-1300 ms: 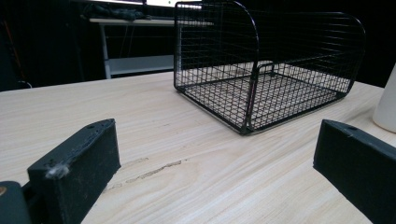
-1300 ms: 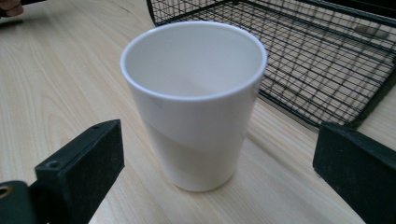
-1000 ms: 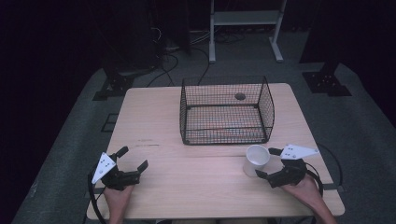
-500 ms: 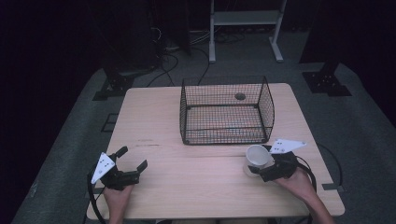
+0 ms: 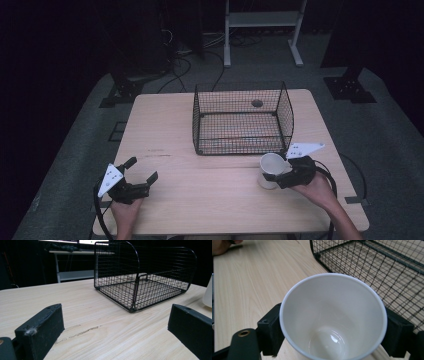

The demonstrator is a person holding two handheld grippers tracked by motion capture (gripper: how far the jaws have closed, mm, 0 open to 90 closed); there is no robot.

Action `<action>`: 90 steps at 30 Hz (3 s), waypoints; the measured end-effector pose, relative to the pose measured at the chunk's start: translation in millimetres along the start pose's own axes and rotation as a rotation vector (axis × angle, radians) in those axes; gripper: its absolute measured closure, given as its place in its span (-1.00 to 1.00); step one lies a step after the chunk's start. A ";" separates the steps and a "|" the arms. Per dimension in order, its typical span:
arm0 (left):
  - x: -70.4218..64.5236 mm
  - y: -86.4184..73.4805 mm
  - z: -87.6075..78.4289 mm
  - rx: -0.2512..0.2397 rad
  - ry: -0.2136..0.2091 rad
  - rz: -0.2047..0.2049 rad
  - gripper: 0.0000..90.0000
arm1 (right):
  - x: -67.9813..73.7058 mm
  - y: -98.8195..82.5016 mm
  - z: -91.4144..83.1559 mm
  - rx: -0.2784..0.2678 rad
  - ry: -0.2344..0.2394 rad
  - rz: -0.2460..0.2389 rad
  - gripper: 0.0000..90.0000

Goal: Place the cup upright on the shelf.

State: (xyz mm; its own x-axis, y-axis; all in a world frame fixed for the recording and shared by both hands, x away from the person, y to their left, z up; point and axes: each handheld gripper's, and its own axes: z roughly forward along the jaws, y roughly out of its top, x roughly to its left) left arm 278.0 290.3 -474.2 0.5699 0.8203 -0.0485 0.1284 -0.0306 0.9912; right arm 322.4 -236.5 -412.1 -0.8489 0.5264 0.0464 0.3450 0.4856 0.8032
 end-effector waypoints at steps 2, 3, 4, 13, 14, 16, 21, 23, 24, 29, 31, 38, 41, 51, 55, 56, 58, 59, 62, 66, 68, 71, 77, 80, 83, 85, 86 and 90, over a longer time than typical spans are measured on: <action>0.0 0.0 -0.1 0.000 0.000 -0.001 -1.00 | -0.4 6.2 -0.6 0.002 -0.001 -0.012 -0.57; 0.0 0.1 -0.2 0.000 0.000 0.003 -1.00 | -0.9 11.9 -0.7 -0.003 0.011 -0.016 -0.57; -0.1 0.1 -0.2 -0.001 -0.001 0.003 -1.00 | -1.1 13.9 -0.4 -0.005 0.019 -0.016 -0.57; -0.2 0.1 -0.2 -0.003 -0.003 0.001 -1.00 | -5.3 38.6 0.7 -0.017 0.077 -0.032 -0.57; -0.2 0.1 -0.2 -0.003 -0.003 0.001 -1.00 | -5.6 40.7 0.6 -0.016 0.079 -0.033 -0.57; -0.4 0.1 0.0 -0.005 -0.003 -0.001 -1.00 | -7.3 45.9 0.1 -0.022 0.088 -0.034 -0.57; -0.3 0.1 0.0 -0.003 -0.004 0.000 -1.00 | -12.3 56.0 -1.7 -0.038 0.109 -0.030 -0.57; -0.4 0.1 -0.1 -0.003 -0.004 0.000 -1.00 | -16.2 64.3 -2.2 -0.041 0.117 -0.031 -0.57; -0.3 0.1 0.0 -0.003 -0.004 0.000 -1.00 | -16.2 64.3 -2.2 -0.041 0.117 -0.031 -0.57; -0.4 0.1 0.1 -0.004 -0.005 -0.002 -1.00 | -21.5 79.0 -3.1 -0.043 0.122 -0.044 -0.57; -0.4 0.1 0.0 -0.004 -0.004 -0.002 -1.00 | -23.1 86.5 -4.7 -0.053 0.124 -0.049 -0.57; -0.2 0.1 0.0 -0.006 -0.005 -0.002 -1.00 | -29.2 106.8 -3.0 -0.062 0.122 -0.069 -0.57; 0.1 0.1 0.0 -0.006 -0.004 0.000 -1.00 | -31.9 113.4 -0.5 -0.061 0.125 -0.071 -0.57; 0.6 0.2 -0.3 -0.006 -0.004 0.002 -1.00 | -45.9 140.5 12.7 -0.039 0.121 -0.086 -0.57; 0.4 0.2 -0.2 -0.006 -0.004 0.003 -1.00 | -50.1 145.9 18.0 -0.027 0.127 -0.082 -0.58; 0.4 0.3 -0.2 -0.005 -0.004 0.004 -1.00 | -51.4 147.5 19.9 -0.024 0.128 -0.082 -0.58; 0.3 0.2 -0.2 -0.005 -0.004 0.005 -1.00 | -53.4 149.7 22.6 -0.028 0.130 -0.078 -0.57; 0.1 0.2 -0.2 -0.006 -0.005 0.003 -1.00 | -54.3 150.9 24.1 -0.024 0.133 -0.074 -0.58; 0.2 0.2 -0.3 -0.006 -0.005 0.002 -1.00 | -57.4 154.3 28.7 -0.019 0.132 -0.073 -0.58; 0.3 0.2 -0.3 -0.007 -0.006 0.002 -1.00 | -62.7 160.4 34.2 -0.022 0.137 -0.065 -0.58; 0.5 0.2 -0.3 -0.008 -0.006 0.001 -1.00 | -64.4 163.4 36.8 -0.023 0.134 -0.067 -0.58; 0.3 0.2 -0.3 -0.007 -0.005 0.001 -1.00 | -67.5 168.1 42.2 -0.024 0.141 -0.067 -0.58; 0.4 0.2 -0.4 -0.007 -0.007 0.001 -1.00 | -74.3 173.7 53.6 -0.029 0.135 -0.064 -0.58; 0.4 0.3 -0.5 -0.007 -0.007 0.002 -1.00 | -78.3 174.3 58.7 -0.044 0.144 -0.058 -0.58; 0.5 0.2 -0.4 -0.008 -0.008 0.001 -1.00 | -83.2 174.6 63.7 -0.051 0.147 -0.046 -0.58; 0.5 0.3 -0.5 -0.008 -0.007 0.002 -1.00 | -86.3 176.0 67.4 -0.052 0.156 -0.035 -0.58; 0.5 0.3 -0.5 -0.008 -0.007 0.002 -1.00 | -87.3 176.9 69.1 -0.051 0.155 -0.035 -0.58; 0.2 0.3 -0.5 -0.007 -0.006 0.003 -1.00 | -90.2 180.3 76.0 -0.055 0.167 -0.025 -0.58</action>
State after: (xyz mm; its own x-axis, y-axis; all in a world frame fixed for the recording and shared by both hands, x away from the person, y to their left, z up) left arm 277.8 290.8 -473.9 0.5747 0.8170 -0.0459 0.1211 -0.0295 0.9922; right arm 491.6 -143.4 -316.6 -0.9133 0.3891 0.1202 0.3043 0.4558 0.8364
